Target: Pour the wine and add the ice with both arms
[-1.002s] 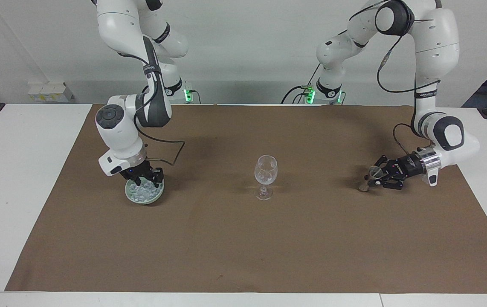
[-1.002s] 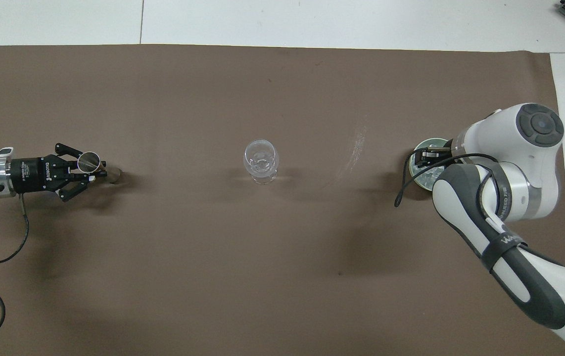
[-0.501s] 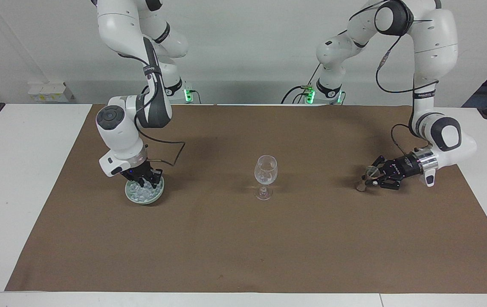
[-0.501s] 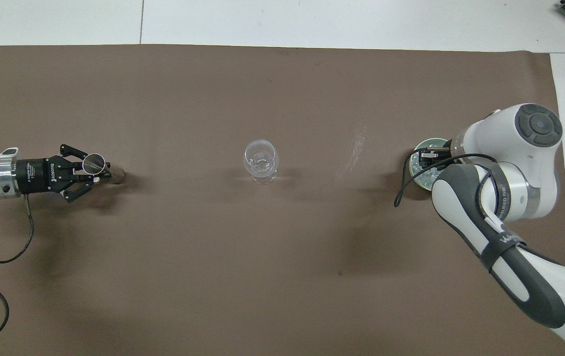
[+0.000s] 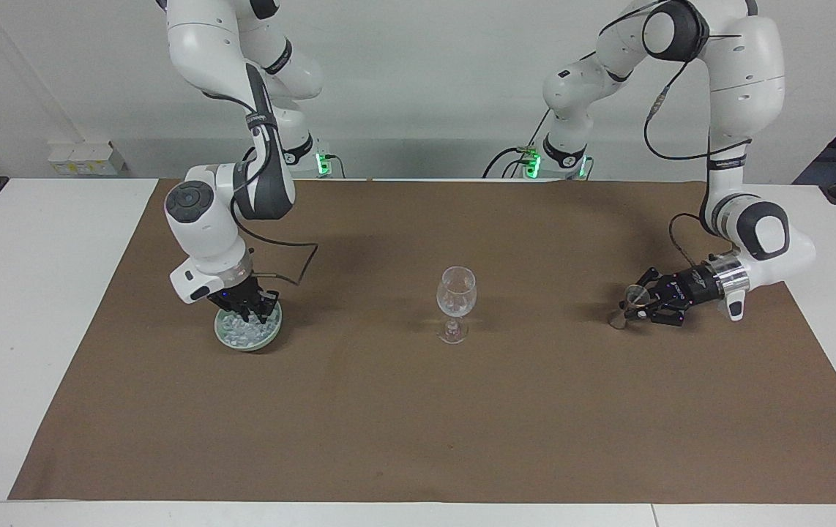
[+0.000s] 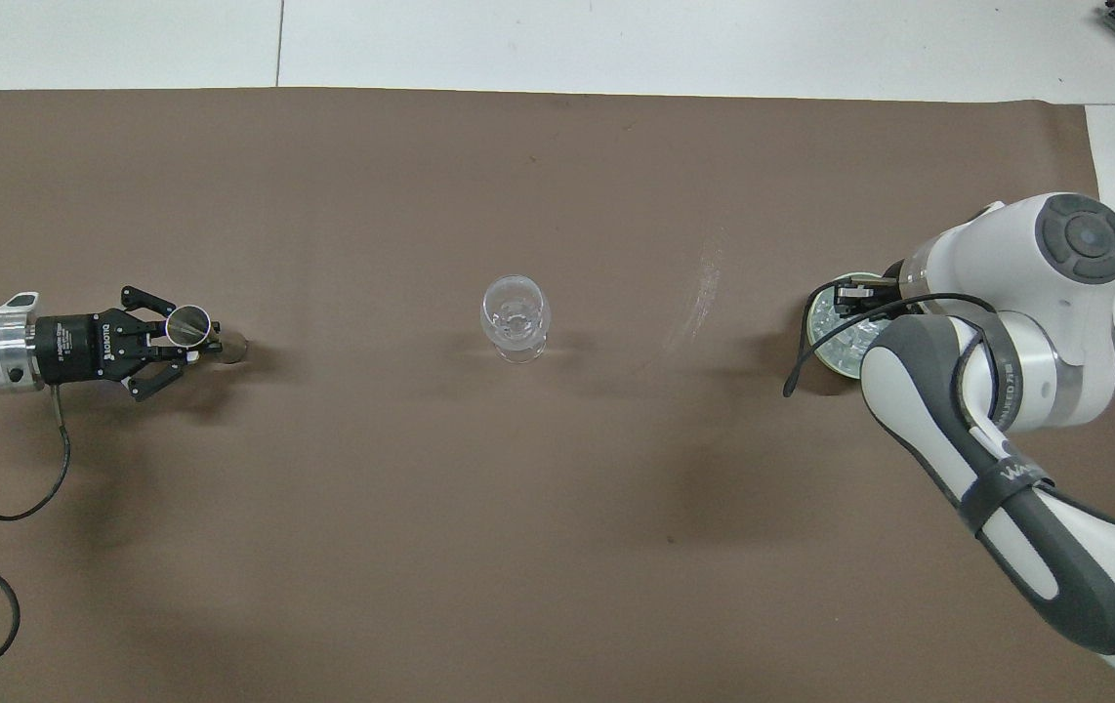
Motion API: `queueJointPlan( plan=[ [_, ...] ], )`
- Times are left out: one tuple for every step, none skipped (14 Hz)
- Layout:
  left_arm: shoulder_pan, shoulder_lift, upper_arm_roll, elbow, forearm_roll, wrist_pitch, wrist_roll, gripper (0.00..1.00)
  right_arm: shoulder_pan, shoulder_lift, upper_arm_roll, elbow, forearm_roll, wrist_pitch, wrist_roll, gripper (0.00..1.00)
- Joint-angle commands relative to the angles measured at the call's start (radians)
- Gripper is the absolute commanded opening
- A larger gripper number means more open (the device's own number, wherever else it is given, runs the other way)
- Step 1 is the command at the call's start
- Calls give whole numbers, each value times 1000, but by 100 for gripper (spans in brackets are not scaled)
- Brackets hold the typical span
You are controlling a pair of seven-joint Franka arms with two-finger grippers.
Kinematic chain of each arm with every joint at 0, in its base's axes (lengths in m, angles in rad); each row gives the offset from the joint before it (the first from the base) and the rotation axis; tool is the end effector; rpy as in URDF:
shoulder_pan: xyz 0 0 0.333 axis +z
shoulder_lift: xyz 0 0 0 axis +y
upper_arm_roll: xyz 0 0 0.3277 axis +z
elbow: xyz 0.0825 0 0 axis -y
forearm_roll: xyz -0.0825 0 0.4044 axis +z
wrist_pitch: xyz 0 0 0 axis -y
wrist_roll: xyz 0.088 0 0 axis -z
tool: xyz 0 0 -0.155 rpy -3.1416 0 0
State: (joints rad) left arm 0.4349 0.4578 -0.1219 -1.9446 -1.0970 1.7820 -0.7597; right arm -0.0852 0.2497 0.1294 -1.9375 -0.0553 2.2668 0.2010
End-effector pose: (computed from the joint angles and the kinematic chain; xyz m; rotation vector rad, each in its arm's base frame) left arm 0.5965 0.0701 0.2270 1.4014 1.5873 -0.9135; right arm 0.6383 0.0227 0.3174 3.1304 -0.2012 0.1302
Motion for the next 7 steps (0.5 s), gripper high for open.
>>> queueJointPlan(
  plan=[
    [-18, -21, 11, -27, -15, 27, 14, 85, -7, -52, 4, 20, 14, -3, 1, 0],
    [-18, -21, 11, -24, -14, 25, 14, 99, -5, -68, 6, 26, 14, -16, 1, 0],
    [-18, -21, 11, -22, -14, 22, 14, 100, -5, -91, 6, 41, 14, -39, 1, 0],
    [-18, -21, 11, -22, -12, 19, 13, 100, -5, -105, 7, 61, 15, -80, 3, 0],
    [-18, -21, 11, -20, -4, 17, 14, 100, -5, -119, 7, 96, 15, -128, 3, 0],
    [-18, -19, 11, -17, 6, 13, 14, 100, -2, -125, 9, 132, 15, -176, 3, 0],
    [-16, -19, 11, -14, 17, 7, 16, 100, -2, -136, 10, 167, 15, -222, 3, 0]
  ],
)
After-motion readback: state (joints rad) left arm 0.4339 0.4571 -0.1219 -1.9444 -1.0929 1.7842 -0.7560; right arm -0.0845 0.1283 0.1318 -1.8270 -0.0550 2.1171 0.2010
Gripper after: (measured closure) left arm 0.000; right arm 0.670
